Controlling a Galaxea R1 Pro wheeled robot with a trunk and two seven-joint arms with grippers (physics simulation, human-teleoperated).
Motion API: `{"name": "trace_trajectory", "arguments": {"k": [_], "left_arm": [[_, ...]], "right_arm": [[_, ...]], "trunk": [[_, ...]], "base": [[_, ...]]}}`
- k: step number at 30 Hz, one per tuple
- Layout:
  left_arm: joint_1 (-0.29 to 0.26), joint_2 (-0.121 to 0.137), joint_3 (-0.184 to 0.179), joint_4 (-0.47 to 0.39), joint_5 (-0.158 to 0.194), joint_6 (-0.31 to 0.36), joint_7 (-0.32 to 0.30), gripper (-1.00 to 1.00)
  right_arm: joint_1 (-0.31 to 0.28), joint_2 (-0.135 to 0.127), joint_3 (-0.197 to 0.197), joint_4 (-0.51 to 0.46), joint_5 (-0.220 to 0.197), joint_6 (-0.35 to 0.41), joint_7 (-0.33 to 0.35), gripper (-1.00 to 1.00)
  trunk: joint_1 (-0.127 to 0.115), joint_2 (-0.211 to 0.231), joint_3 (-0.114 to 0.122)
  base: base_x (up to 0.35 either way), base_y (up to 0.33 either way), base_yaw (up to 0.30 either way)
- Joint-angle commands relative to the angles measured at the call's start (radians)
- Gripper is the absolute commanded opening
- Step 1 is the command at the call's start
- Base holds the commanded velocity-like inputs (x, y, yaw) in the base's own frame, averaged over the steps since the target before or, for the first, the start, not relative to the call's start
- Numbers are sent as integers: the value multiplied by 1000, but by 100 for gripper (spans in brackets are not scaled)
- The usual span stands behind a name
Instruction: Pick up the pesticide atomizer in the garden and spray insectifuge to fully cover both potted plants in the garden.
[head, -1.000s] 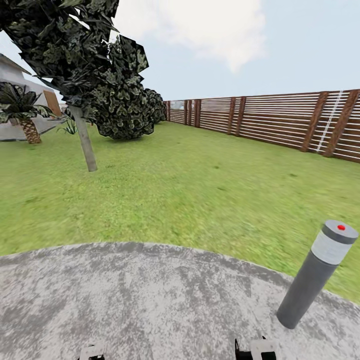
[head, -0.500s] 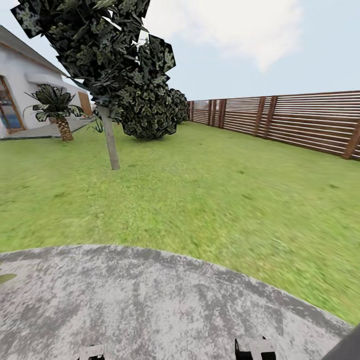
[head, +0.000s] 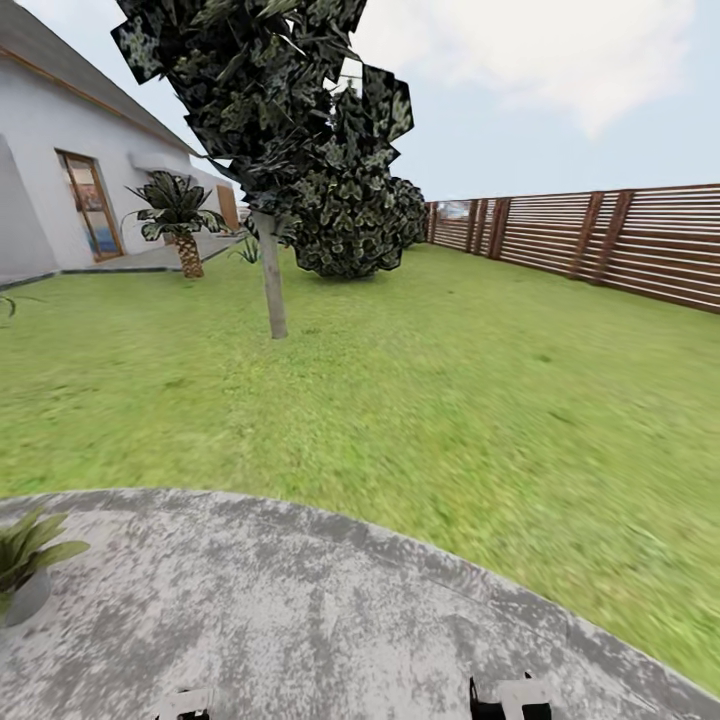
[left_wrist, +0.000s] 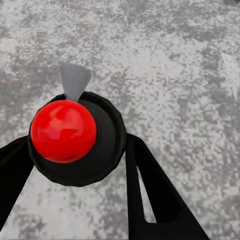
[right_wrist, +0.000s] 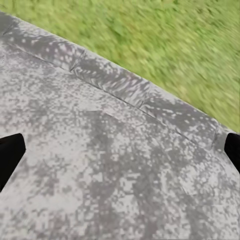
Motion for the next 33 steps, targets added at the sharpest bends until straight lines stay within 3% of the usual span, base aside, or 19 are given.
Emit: {"name": "trace_trajectory", "arguments": {"k": [1,14,33], "left_arm": [[-1,-1,8,0,-3,-2,-7,-100],[-1,-1,8,1,-4,-2,-7,-100],[0,-1,8,1,-4,-2,-7,-100]], "right_arm": [[0,1,-8,1,11,-2,-5,100],[0,1,-8,1,11,-2,-5,100],[0,1,-8,1,11,-2,-5,100]], "trunk": [[0,0,-1],[0,0,-1],[0,0,-1]], "base": [[325,70,278],[307,8,278],[12,0,278]]}}
